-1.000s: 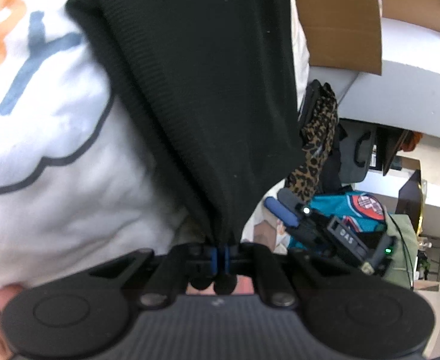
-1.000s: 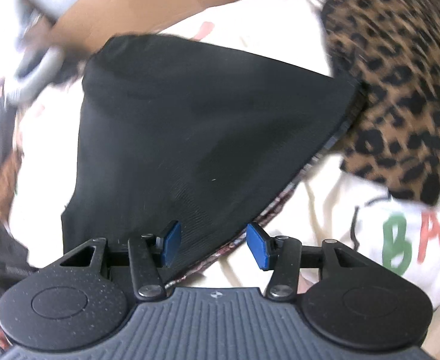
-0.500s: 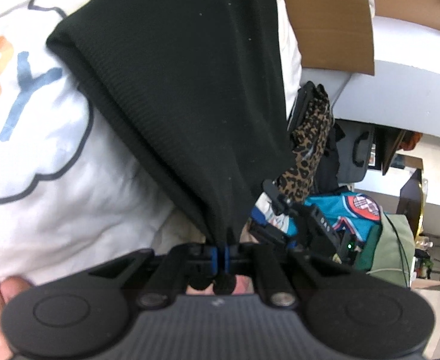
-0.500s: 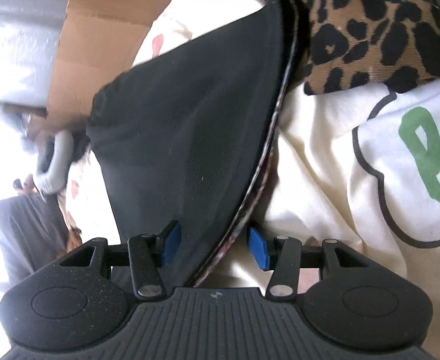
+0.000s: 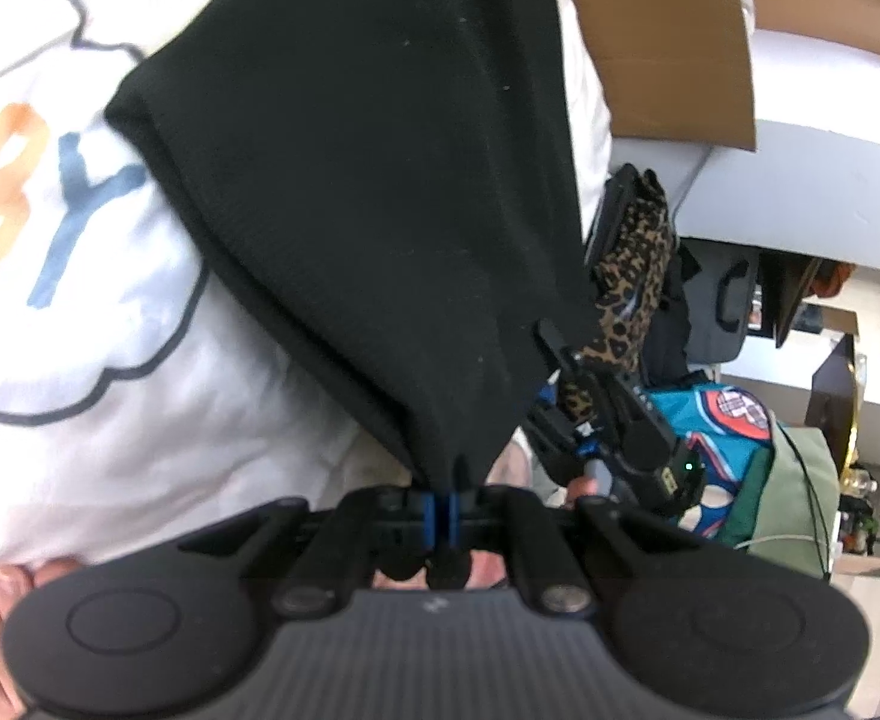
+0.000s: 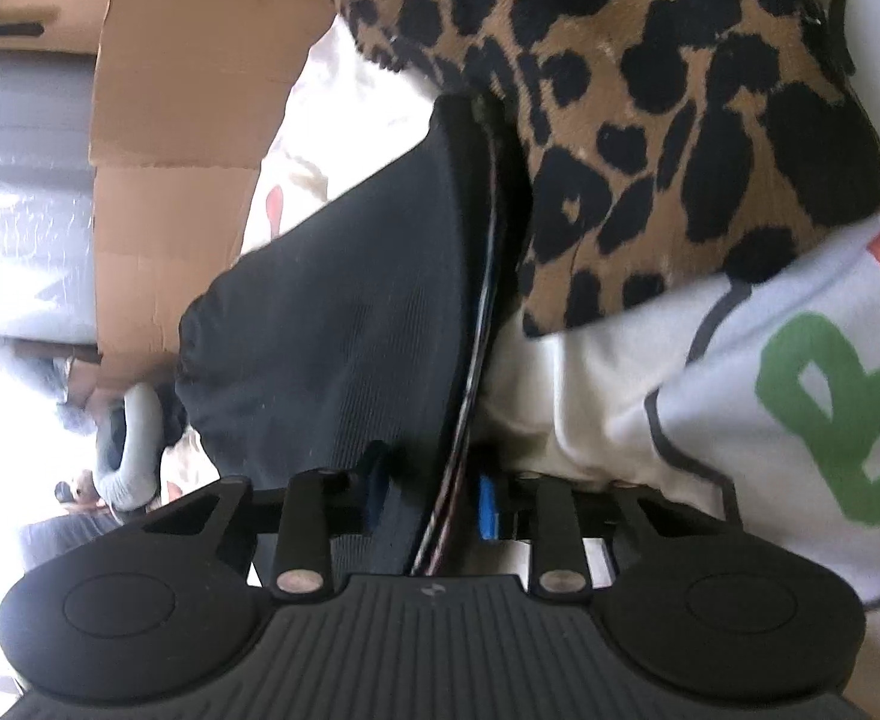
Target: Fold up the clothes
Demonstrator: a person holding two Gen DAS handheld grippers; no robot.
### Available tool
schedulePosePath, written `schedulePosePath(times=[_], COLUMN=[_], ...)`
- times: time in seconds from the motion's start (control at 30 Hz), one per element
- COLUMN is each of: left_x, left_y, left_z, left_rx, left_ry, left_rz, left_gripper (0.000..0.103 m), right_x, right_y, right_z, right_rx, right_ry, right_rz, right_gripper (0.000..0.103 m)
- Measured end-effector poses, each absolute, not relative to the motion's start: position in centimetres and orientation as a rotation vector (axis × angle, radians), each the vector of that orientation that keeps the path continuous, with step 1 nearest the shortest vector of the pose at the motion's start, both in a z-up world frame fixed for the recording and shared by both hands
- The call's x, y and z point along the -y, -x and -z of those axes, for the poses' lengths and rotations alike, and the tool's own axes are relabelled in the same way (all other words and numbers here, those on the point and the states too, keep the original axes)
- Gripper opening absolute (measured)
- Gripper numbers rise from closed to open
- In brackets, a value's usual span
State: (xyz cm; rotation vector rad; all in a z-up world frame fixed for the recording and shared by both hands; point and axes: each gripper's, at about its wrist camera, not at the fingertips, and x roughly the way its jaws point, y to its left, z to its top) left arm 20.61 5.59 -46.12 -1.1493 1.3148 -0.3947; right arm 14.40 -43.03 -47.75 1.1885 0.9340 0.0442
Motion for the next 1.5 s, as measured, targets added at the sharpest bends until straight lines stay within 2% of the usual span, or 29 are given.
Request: schedulePosePath(times=[0.53,0.57,0.7,1.0,1.5], left_x=[-4.2,-4.1,-4.1,-5.6,-11.5], left_y=[-20.3,-20.3,-20.2,-20.4,-17.6], left_z=[47.5,47.5,47.4,44.5,36.1], left_rx=[-1.347,-1.347,-1.343,-1.351,-1.325], left_ry=[1.148,1.149,1.147,1.059,0.887], left_rz=[0.393,0.393,0.400,0.412,0.317], left_gripper=[0.004,0.004,0.004,0.004,0.004], right_x=[46.6,47.0,48.2,48.1,44.4], right_y=[-16.8,-17.3,-17.9,-17.4,-15.2], right_z=[47.2,47.2,47.3,44.6,38.8], right_rx=[-0.801,-0.795,-0.778,-0.763,-0.904], right_ry=[-1.193,-1.195,-1.205,-1.176,-1.134], right_rz=[0.012,0.024,0.058,0.079,-0.002], right_gripper=[0.031,0.030,0.007,0.004,0.004])
